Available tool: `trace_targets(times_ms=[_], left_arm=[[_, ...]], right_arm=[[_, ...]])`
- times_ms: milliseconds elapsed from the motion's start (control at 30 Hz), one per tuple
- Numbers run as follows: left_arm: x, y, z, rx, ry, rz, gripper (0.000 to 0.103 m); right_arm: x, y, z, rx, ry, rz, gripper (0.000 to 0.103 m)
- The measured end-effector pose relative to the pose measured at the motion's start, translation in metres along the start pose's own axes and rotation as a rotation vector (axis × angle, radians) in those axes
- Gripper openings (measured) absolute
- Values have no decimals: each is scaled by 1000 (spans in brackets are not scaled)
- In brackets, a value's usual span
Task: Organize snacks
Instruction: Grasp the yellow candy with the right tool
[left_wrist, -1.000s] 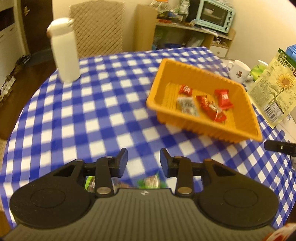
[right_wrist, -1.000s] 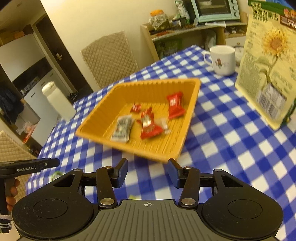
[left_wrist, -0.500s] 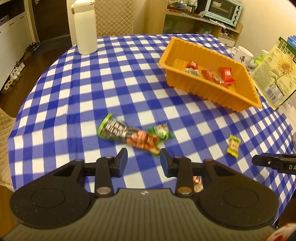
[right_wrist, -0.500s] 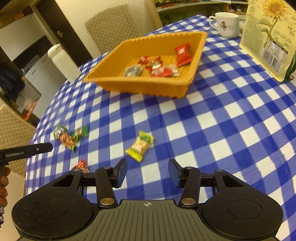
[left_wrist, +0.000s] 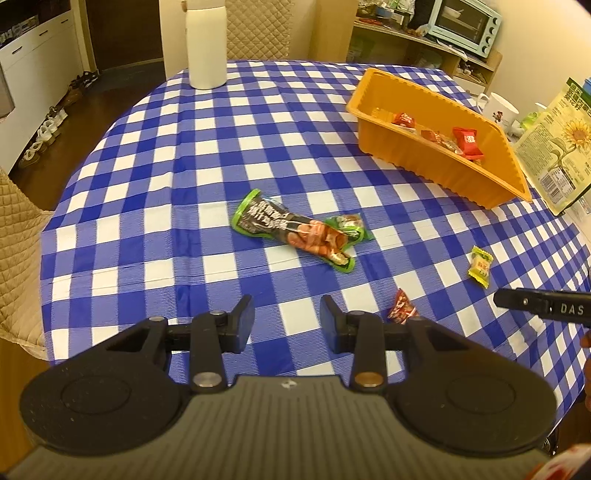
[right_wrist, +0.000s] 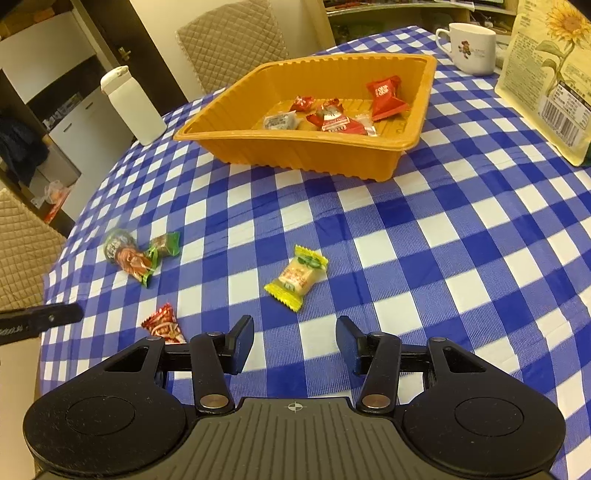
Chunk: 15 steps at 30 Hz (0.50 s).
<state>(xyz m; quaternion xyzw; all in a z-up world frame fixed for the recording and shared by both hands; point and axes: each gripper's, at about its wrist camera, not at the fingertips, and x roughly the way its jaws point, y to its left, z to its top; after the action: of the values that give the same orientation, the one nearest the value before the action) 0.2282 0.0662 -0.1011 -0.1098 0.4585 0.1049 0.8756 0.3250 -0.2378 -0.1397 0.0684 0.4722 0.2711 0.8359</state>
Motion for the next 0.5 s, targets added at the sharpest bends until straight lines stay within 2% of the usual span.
trace_targets(times_ms=[500], left_arm=[[0, 19, -1, -31, -1, 30, 35]], right_arm=[[31, 9, 19, 35, -23, -32, 49]])
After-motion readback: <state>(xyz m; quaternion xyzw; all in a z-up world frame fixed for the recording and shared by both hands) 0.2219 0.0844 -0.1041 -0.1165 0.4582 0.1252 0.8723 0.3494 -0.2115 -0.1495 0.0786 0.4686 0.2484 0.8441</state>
